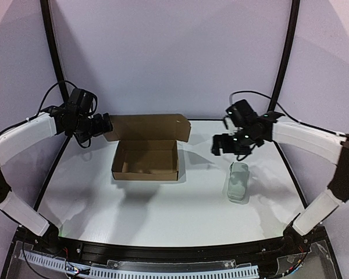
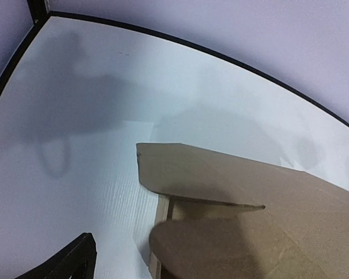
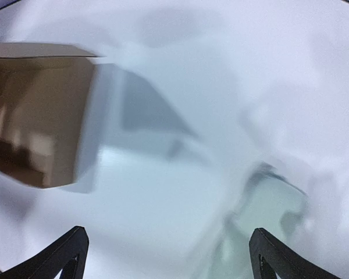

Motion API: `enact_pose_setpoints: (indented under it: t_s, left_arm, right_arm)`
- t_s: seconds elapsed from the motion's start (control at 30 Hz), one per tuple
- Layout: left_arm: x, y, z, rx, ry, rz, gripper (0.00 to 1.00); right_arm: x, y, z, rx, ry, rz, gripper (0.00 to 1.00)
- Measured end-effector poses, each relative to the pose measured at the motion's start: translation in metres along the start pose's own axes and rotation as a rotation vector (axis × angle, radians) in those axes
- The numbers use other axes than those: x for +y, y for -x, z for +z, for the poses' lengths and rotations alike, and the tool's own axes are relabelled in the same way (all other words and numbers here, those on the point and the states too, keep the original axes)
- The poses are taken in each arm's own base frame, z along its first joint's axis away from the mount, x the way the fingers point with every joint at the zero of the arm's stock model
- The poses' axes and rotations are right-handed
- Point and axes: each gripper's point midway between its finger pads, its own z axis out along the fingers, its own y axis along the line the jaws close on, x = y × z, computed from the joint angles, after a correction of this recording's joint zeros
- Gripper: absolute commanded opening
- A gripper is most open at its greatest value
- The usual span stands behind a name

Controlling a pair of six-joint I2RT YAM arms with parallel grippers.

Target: Fold the paper box

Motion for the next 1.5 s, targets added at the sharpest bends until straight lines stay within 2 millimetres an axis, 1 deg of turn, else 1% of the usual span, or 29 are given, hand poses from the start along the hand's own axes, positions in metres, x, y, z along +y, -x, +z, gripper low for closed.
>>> enact_pose_setpoints:
  t_s: [0.03, 0.07, 0.1, 0.13, 0.17, 0.2, 0.27, 0.37, 0.47, 0.6, 0.63, 0.73, 0.83, 0.87, 0.9, 0.97, 1.0, 1.03, 1.07, 1.1, 1.13, 1.2, 1.27, 1.33, 1.37, 1.4, 1.43, 1.47, 1.5]
  left_arm:
    - [0.001, 0.0, 0.0, 0.002, 0.005, 0.0, 0.99]
    - [0.003, -0.002, 0.0, 0.008, 0.012, 0.002, 0.99]
    - [0.004, -0.004, 0.0, 0.014, 0.018, 0.003, 0.99]
    - [0.006, -0.005, 0.0, 0.021, 0.026, 0.005, 0.99]
    - [0.007, -0.006, -0.001, 0.021, 0.032, 0.005, 0.99]
    - [0.008, -0.006, -0.002, 0.023, 0.036, 0.006, 0.99]
    - [0.011, -0.008, -0.005, 0.024, 0.039, 0.004, 0.99]
    - [0.013, -0.011, -0.013, 0.021, 0.032, 0.001, 0.99]
    - [0.016, -0.014, -0.024, 0.012, 0.015, -0.001, 0.99]
    - [0.018, -0.017, -0.035, 0.006, 0.0, 0.001, 1.0]
    - [0.018, -0.017, -0.038, 0.002, -0.006, 0.005, 1.0]
    - [0.017, -0.017, -0.039, 0.0, -0.015, 0.012, 1.0]
    - [0.015, -0.018, -0.036, 0.005, -0.023, 0.013, 1.0]
    - [0.014, -0.018, -0.035, 0.006, -0.025, 0.013, 1.0]
    - [0.014, -0.018, -0.033, 0.008, -0.026, 0.013, 1.0]
    - [0.012, -0.019, -0.03, 0.012, -0.03, 0.013, 1.0]
    - [0.012, -0.018, -0.03, 0.012, -0.032, 0.013, 1.0]
    - [0.012, -0.018, -0.03, 0.011, -0.033, 0.013, 1.0]
    - [0.01, -0.017, -0.03, 0.005, -0.039, 0.013, 1.0]
    - [0.01, -0.016, -0.03, 0.002, -0.042, 0.012, 1.0]
    - [0.009, -0.015, -0.03, -0.004, -0.045, 0.014, 1.0]
    - [0.008, -0.013, -0.029, -0.01, -0.047, 0.016, 1.0]
    - [0.008, -0.012, -0.029, -0.013, -0.045, 0.017, 1.0]
    - [0.009, -0.012, -0.026, -0.012, -0.038, 0.018, 1.0]
    - [0.009, -0.013, -0.025, -0.01, -0.034, 0.019, 1.0]
    - [0.009, -0.013, -0.023, -0.008, -0.028, 0.02, 1.0]
    - [0.009, -0.013, -0.022, -0.007, -0.028, 0.021, 1.0]
    - [0.01, -0.013, -0.019, -0.003, -0.019, 0.023, 1.0]
    - [0.01, -0.013, -0.017, 0.001, -0.015, 0.024, 1.0]
  right_arm:
    - [-0.014, -0.002, -0.007, -0.005, -0.043, 0.027, 0.98]
    - [-0.032, -0.013, -0.012, 0.01, -0.101, 0.064, 0.98]
    - [-0.042, -0.014, -0.02, 0.003, -0.124, 0.091, 0.98]
    - [-0.056, -0.024, -0.025, 0.012, -0.162, 0.129, 0.98]
    - [-0.065, -0.033, -0.027, 0.027, -0.19, 0.156, 0.98]
    - [-0.07, -0.042, -0.027, 0.042, -0.208, 0.171, 0.98]
    - [-0.083, -0.069, -0.023, 0.094, -0.249, 0.215, 0.98]
    - [-0.088, -0.091, -0.016, 0.143, -0.261, 0.252, 0.98]
    - [-0.088, -0.105, -0.008, 0.169, -0.251, 0.296, 0.98]
    - [-0.089, -0.11, 0.0, 0.165, -0.253, 0.338, 0.98]
    - [-0.089, -0.113, 0.007, 0.164, -0.248, 0.359, 0.98]
    - [-0.084, -0.117, 0.019, 0.18, -0.225, 0.384, 0.96]
    - [-0.083, -0.12, 0.03, 0.195, -0.224, 0.4, 0.8]
    - [-0.084, -0.122, 0.032, 0.199, -0.232, 0.403, 0.73]
    - [-0.084, -0.123, 0.034, 0.204, -0.24, 0.405, 0.6]
    - [-0.087, -0.125, 0.037, 0.206, -0.256, 0.393, 0.46]
    - [-0.087, -0.124, 0.037, 0.202, -0.263, 0.387, 0.43]
    - [-0.087, -0.124, 0.036, 0.198, -0.27, 0.375, 0.36]
    - [-0.086, -0.123, 0.036, 0.191, -0.279, 0.364, 0.35]
    - [-0.087, -0.124, 0.035, 0.191, -0.286, 0.352, 0.28]
    - [-0.088, -0.124, 0.033, 0.189, -0.3, 0.343, 0.23]
    - [-0.09, -0.125, 0.028, 0.184, -0.32, 0.325, 0.19]
    - [-0.091, -0.121, 0.022, 0.166, -0.322, 0.309, 0.17]
    - [-0.09, -0.112, 0.012, 0.124, -0.308, 0.278, 0.17]
    - [-0.089, -0.109, 0.008, 0.109, -0.298, 0.266, 0.17]
    - [-0.084, -0.1, 0.001, 0.072, -0.273, 0.213, 0.17]
    - [-0.083, -0.099, -0.001, 0.067, -0.27, 0.207, 0.17]
    - [-0.072, -0.088, -0.009, 0.023, -0.225, 0.123, 0.17]
    - [-0.062, -0.083, -0.014, -0.002, -0.189, 0.054, 0.18]
